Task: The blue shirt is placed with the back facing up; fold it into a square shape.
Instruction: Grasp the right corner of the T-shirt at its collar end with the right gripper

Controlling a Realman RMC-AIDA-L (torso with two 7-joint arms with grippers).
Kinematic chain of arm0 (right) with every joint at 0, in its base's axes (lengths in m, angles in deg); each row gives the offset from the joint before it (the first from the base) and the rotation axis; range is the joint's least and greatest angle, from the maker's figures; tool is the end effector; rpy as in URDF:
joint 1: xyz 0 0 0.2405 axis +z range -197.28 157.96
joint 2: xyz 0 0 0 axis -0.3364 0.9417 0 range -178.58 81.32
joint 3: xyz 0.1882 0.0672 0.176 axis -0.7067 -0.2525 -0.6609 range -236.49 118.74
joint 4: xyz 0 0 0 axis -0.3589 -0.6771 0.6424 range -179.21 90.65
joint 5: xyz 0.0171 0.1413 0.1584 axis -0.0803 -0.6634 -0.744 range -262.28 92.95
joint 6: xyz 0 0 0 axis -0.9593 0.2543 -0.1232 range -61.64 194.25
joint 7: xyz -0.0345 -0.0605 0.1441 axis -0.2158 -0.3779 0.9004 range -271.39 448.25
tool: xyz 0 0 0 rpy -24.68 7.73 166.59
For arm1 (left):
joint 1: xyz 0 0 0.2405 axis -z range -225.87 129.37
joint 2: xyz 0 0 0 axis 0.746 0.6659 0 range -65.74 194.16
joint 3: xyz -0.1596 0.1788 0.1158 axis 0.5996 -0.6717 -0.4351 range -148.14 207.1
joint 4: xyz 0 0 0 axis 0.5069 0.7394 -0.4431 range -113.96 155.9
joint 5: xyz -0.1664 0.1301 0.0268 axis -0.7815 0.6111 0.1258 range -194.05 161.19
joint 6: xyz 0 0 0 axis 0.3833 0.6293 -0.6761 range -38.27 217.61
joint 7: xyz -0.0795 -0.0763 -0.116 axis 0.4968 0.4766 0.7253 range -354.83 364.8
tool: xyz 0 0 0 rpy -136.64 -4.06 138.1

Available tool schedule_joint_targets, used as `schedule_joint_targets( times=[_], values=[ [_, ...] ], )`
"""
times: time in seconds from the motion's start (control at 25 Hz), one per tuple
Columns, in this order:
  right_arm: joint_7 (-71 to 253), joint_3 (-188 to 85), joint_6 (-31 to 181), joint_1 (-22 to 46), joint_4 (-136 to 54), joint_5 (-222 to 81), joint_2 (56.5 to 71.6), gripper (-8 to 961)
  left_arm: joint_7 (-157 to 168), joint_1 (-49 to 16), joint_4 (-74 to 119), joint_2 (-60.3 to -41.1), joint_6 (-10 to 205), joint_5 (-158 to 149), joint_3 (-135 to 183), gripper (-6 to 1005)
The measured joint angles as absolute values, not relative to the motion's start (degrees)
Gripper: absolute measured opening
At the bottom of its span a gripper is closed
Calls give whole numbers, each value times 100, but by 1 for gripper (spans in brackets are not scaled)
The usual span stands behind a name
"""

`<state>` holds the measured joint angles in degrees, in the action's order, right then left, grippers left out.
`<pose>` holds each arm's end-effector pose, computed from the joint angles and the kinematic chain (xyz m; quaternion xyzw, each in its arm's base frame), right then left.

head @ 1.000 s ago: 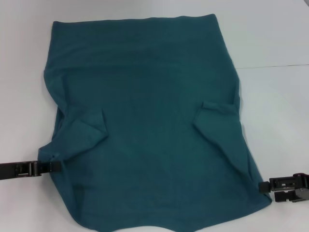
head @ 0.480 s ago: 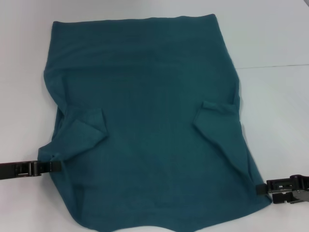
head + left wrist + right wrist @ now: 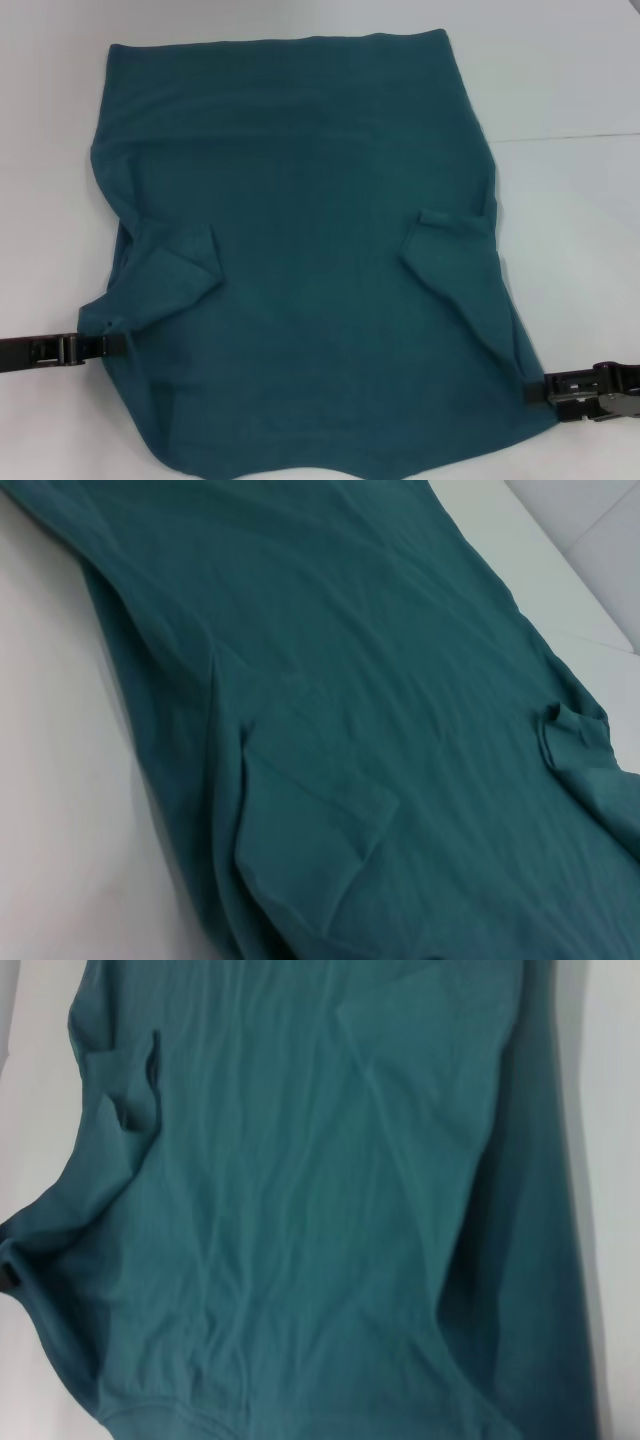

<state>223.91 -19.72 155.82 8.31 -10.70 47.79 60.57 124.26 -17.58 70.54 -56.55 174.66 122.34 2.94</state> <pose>0.3543 0.3122 0.0250 -0.7251 0.6789 0.0943 0.0663 -0.3201 0.3484 0.0152 -0.8141 -0.5337 -0.1400 0.1812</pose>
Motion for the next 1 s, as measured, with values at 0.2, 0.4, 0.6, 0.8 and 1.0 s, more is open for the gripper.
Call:
schedule_joint_targets(
  times=[0.2,0.4,0.6,0.8,1.0],
  values=[
    [22413,-1905,15562,862,-1070,4779,6082,930,12423,-1758,7054,-5655,17466,12234,291,87],
    [22430,-1880,15552,906,-1070,4784,6097,929,12418,-1758,7054,-5655,17466,12234,294,87],
    [22422,-1880,15564,994,-1070,4787,6128,929,12416,-1758,7054,-5655,17466,12234,294,87],
    [22390,-1862,15587,1095,-1070,4788,6193,929,12412,-1758,7054,-5655,17466,12234,294,88],
    [22375,-1816,15598,1169,-1070,4788,6261,929,12406,-1761,7054,-5655,17420,12234,293,88]
  ],
)
